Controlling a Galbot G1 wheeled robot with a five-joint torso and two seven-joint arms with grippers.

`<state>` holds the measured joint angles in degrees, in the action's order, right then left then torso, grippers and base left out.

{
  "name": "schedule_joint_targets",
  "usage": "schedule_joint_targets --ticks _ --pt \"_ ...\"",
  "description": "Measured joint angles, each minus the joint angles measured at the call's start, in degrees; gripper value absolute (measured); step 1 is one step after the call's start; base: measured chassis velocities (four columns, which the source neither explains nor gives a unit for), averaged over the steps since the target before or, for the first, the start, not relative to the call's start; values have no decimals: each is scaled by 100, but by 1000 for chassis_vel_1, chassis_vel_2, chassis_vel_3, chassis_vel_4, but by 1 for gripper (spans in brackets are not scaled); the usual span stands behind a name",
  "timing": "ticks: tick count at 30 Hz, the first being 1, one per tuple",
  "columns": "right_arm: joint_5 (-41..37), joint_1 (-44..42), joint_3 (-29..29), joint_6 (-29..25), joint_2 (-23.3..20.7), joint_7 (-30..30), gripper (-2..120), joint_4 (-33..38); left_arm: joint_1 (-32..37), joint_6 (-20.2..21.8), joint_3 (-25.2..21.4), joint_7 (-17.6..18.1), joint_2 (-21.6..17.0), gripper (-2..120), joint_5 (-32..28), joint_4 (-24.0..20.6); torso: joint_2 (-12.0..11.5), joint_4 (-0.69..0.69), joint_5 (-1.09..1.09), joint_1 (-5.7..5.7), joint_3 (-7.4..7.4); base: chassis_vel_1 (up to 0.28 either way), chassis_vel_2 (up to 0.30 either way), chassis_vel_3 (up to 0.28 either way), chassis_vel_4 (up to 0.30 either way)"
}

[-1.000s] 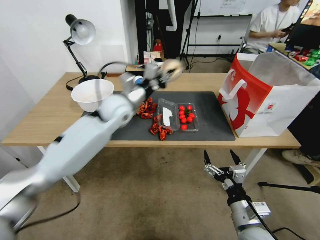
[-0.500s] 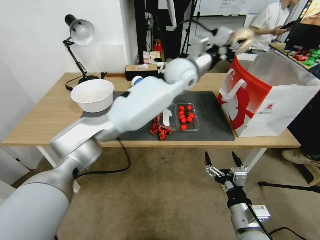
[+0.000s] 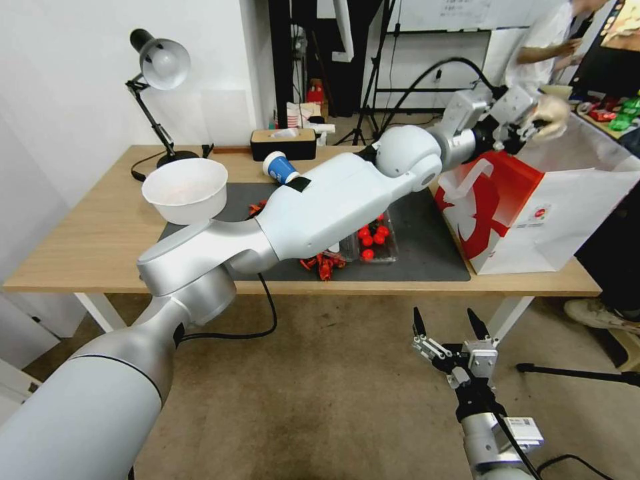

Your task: Pick up the trash from the table and place it into the takeout bag.

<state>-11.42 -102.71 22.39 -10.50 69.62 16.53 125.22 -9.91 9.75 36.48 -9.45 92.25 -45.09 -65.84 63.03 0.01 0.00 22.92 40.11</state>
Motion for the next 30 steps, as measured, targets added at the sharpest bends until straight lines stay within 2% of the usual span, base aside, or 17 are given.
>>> schedule_joint_targets --ticks 5,8,11,12,14,15,17,18,19,20,23,26,29,30 --pt "7 -29 4 -17 12 -3 100 20 0 33 38 -31 -8 6 202 -6 0 0 0 0 0 0 0 0 0" --pt "9 -72 36 -44 11 -3 100 25 0 76 48 -41 -27 11 252 -25 0 -1 0 0 0 0 0 0 0" --pt "12 -115 51 -64 11 -3 100 34 4 82 36 -32 -40 27 254 -39 0 -1 0 0 0 0 0 0 0" --pt "12 -115 51 -64 11 -3 100 34 4 82 36 -32 -40 27 254 -39 0 -1 0 0 0 0 0 0 0" --pt "19 -118 51 -71 14 -3 100 49 6 82 12 -6 -39 36 250 -43 0 -1 -1 0 0 0 0 0 0" --pt "19 -118 51 -71 14 -3 100 49 6 82 12 -6 -39 36 250 -43 0 -1 -1 0 0 0 0 0 0" --pt "26 -113 41 -71 16 -3 100 63 1 82 -2 9 -42 46 241 -60 0 -1 -1 0 0 0 0 0 0" --pt "26 -113 41 -71 16 -3 100 63 1 82 -2 9 -42 46 241 -60 0 -1 -1 0 0 0 0 0 0" --pt "30 -109 36 -72 17 -3 100 66 -12 83 -18 22 -43 54 233 -62 0 -1 -1 0 0 0 0 0 0" --pt "30 -109 36 -72 17 -3 100 66 -12 83 -18 22 -43 54 233 -62 0 -1 -1 0 0 0 0 0 0" --pt "33 -105 32 -83 16 -3 100 69 -47 83 -53 66 -28 71 206 -65 0 -1 -1 0 0 0 0 0 0" --pt "33 -105 32 -84 13 -3 100 69 -50 83 -58 88 -26 75 196 -76 0 -1 -1 0 0 0 0 0 0" --pt "33 -97 29 -84 2 -3 100 70 -36 83 -113 198 -35 91 162 -128 0 -2 -1 0 0 0 0 0 0" --pt "33 -97 29 -84 2 -3 100 70 -36 83 -113 198 -35 91 162 -128 0 -2 -1 0 0 0 0 0 0"
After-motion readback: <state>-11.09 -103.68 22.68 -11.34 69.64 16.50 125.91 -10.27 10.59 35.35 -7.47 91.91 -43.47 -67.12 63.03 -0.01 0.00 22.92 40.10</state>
